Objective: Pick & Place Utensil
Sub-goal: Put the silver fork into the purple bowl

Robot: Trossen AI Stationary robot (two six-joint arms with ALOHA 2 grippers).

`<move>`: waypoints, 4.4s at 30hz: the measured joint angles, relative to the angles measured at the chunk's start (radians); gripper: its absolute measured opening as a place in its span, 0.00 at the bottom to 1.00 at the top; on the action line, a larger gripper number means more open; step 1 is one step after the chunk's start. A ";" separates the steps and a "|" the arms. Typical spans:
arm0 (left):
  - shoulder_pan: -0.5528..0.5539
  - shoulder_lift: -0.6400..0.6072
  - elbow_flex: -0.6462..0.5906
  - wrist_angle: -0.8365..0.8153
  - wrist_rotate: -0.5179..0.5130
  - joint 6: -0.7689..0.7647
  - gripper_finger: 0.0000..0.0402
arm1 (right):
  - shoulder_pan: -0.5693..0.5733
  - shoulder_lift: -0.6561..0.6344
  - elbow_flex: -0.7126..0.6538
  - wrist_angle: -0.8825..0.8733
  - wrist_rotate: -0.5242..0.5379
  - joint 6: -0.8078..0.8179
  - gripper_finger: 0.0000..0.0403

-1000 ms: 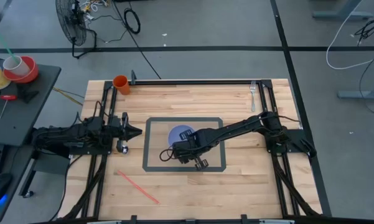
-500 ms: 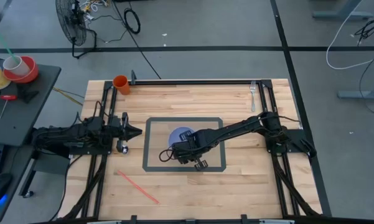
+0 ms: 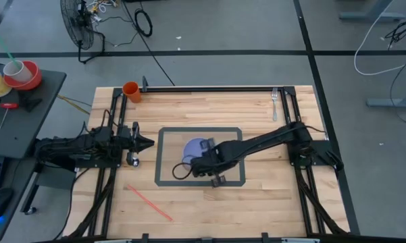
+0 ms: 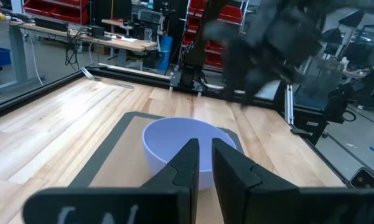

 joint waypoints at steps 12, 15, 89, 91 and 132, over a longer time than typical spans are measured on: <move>0.000 0.000 0.000 -0.001 0.000 0.000 0.12 | -0.099 -0.415 -0.330 -0.197 0.426 0.428 0.28; 0.000 0.000 0.000 -0.001 0.000 0.000 0.12 | -0.153 -0.550 -0.493 -0.157 0.446 0.585 0.26; 0.000 0.000 0.000 -0.001 0.000 0.000 0.12 | -0.919 -0.874 -1.744 1.143 0.322 1.023 0.00; 0.000 0.000 0.000 -0.001 0.000 0.000 0.12 | -0.918 -0.875 -1.731 1.112 0.301 1.022 0.00; 0.000 0.000 0.000 -0.001 0.000 0.000 0.12 | -0.451 -0.872 -1.358 0.505 0.082 1.120 0.11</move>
